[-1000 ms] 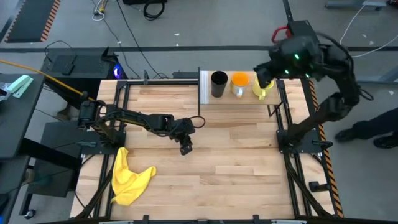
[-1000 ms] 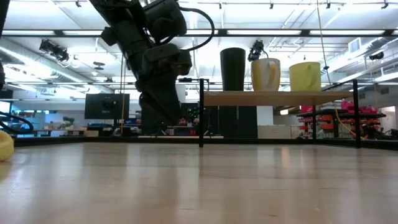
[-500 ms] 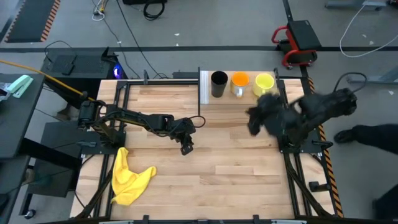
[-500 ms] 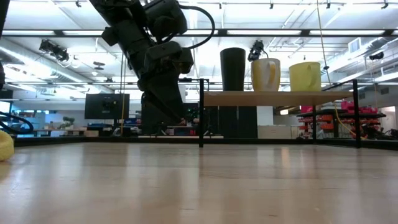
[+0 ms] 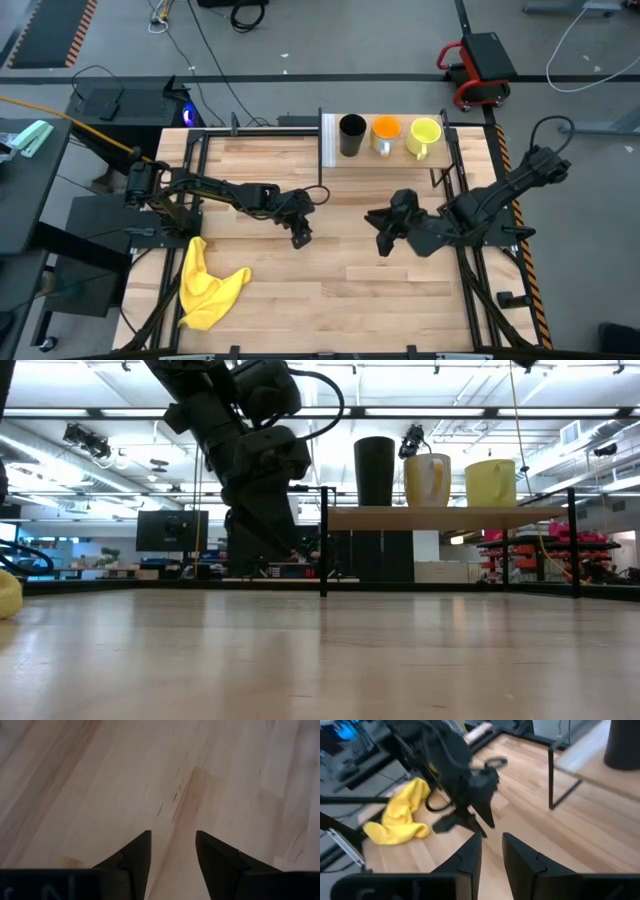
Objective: Stack small to large cups/mugs on shelf
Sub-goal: Return to Home Position
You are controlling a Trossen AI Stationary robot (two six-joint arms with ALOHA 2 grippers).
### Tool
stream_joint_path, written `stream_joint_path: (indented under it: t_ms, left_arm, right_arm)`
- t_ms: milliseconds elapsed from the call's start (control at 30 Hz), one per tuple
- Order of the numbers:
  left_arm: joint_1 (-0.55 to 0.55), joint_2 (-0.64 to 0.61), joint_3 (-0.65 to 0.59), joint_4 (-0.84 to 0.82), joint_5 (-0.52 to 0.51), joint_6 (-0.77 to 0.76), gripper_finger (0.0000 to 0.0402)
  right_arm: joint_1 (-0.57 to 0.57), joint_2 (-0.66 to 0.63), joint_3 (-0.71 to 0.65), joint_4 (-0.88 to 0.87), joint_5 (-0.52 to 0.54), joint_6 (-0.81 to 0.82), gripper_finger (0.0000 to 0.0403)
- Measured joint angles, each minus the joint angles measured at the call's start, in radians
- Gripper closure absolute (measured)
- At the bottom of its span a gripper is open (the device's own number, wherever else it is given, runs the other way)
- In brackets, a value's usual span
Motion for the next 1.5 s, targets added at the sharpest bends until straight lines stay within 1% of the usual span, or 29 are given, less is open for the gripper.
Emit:
stream_joint_path:
  t_ms: [67,133,200,267,333,433,567,733,833,967,1033,1100,1200,1267,1300,1367,1500]
  left_arm:
    - [0.0,0.0,0.0,0.012,0.001,-0.033,0.0239]
    - [0.0,0.0,0.0,0.045,0.0,-0.04,0.0239]
    - [0.0,0.0,0.0,0.091,0.004,-0.042,0.0239]
    - [0.0,0.0,0.0,0.151,0.03,-0.042,0.0239]
    - [-0.001,-0.005,0.0,0.215,0.071,-0.043,0.0239]
    - [-0.001,-0.055,0.0,0.265,0.116,-0.042,0.0239]
    - [0.013,-0.213,0.0,0.261,0.113,0.024,0.0239]
    - [0.07,-0.464,-0.002,0.235,0.103,0.119,0.0239]
    - [0.092,-0.591,-0.041,0.223,0.084,0.127,0.0239]
    - [0.109,-0.741,-0.134,0.232,0.053,0.096,0.0239]
    - [0.108,-0.797,-0.201,0.27,0.046,0.072,0.0239]
    - [0.097,-0.837,-0.27,0.34,0.046,0.05,0.0239]
    - [0.087,-0.886,-0.356,0.462,0.052,0.028,0.0239]
    - [0.086,-0.909,-0.399,0.513,0.05,0.021,0.0239]
    - [0.086,-0.917,-0.412,0.526,0.049,0.021,0.0239]
    - [0.086,-0.937,-0.425,0.528,0.048,0.024,0.0239]
    - [0.108,-0.979,-0.443,0.531,0.052,0.035,0.0239]
  right_arm:
    - [0.0,0.008,-0.017,-0.005,-0.008,0.007,0.0318]
    - [-0.001,0.01,-0.023,-0.017,-0.029,-0.012,0.0316]
    - [0.0,0.011,-0.023,-0.022,-0.052,0.01,0.0316]
    - [0.002,0.012,-0.023,-0.02,-0.06,0.039,0.0316]
    - [0.017,0.007,-0.023,-0.018,-0.056,0.018,0.0316]
    - [0.057,-0.015,-0.024,0.006,-0.018,0.002,0.0316]
    - [0.119,-0.106,-0.024,0.007,0.09,-0.024,0.0317]
    - [0.175,-0.264,-0.024,0.062,0.157,-0.169,0.0314]
    - [0.195,-0.318,-0.024,0.11,0.16,-0.293,0.0314]
    - [0.214,-0.36,-0.048,0.184,0.162,-0.359,0.0316]
    - [0.231,-0.38,-0.116,0.311,0.157,-0.408,0.0315]
    - [0.248,-0.403,-0.22,0.52,0.106,-0.493,0.0314]
    - [0.253,-0.439,-0.402,0.94,-0.04,-0.664,0.0314]
    - [0.252,-0.462,-0.507,1.165,-0.119,-0.752,0.0314]
    - [0.252,-0.477,-0.551,1.237,-0.136,-0.775,0.0315]
    - [0.252,-0.512,-0.627,1.325,-0.138,-0.787,0.0316]
    - [0.224,-0.604,-0.731,1.398,-0.14,-0.822,0.0315]
